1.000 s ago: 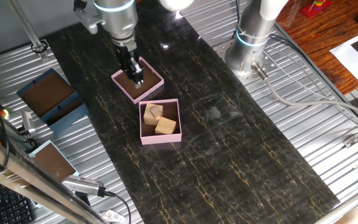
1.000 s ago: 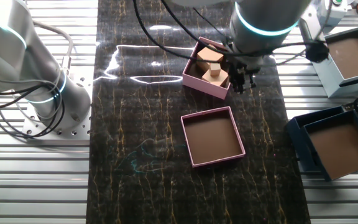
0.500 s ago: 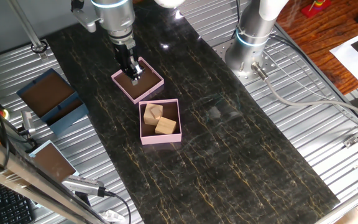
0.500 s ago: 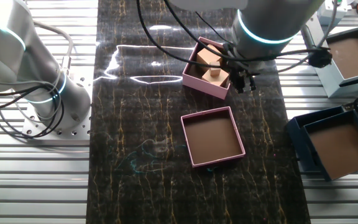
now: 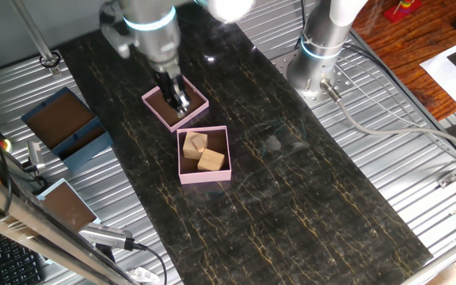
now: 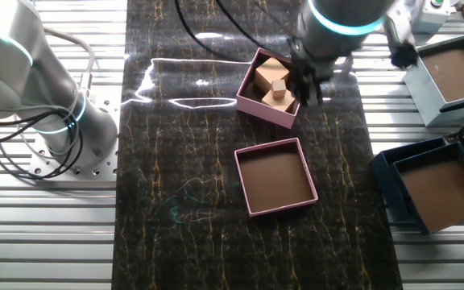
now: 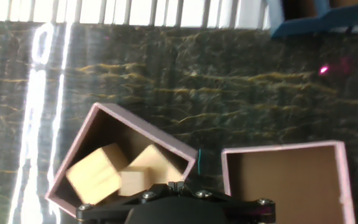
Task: Take everything out of the gift box
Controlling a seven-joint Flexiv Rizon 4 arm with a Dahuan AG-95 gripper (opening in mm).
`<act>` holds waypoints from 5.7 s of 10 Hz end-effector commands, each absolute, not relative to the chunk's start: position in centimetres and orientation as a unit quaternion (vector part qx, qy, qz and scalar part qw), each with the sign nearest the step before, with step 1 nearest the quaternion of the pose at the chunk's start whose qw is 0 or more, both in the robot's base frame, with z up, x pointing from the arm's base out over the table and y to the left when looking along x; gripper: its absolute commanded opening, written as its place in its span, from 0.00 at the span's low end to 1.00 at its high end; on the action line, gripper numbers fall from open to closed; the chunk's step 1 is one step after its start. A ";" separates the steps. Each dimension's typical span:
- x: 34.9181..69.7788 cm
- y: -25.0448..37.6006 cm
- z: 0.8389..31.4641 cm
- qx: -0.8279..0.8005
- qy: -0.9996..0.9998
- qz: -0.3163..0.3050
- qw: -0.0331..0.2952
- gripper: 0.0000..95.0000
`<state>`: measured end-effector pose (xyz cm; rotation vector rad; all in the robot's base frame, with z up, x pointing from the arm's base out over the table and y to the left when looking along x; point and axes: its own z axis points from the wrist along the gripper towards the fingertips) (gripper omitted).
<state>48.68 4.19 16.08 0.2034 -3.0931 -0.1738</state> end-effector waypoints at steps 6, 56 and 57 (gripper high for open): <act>48.9 5.1 15.8 0.074 -0.996 -0.041 0.020 0.00; 44.9 -1.6 9.8 0.284 -0.959 -0.001 0.025 0.00; 44.9 -1.6 9.7 0.298 -0.954 0.005 0.025 0.00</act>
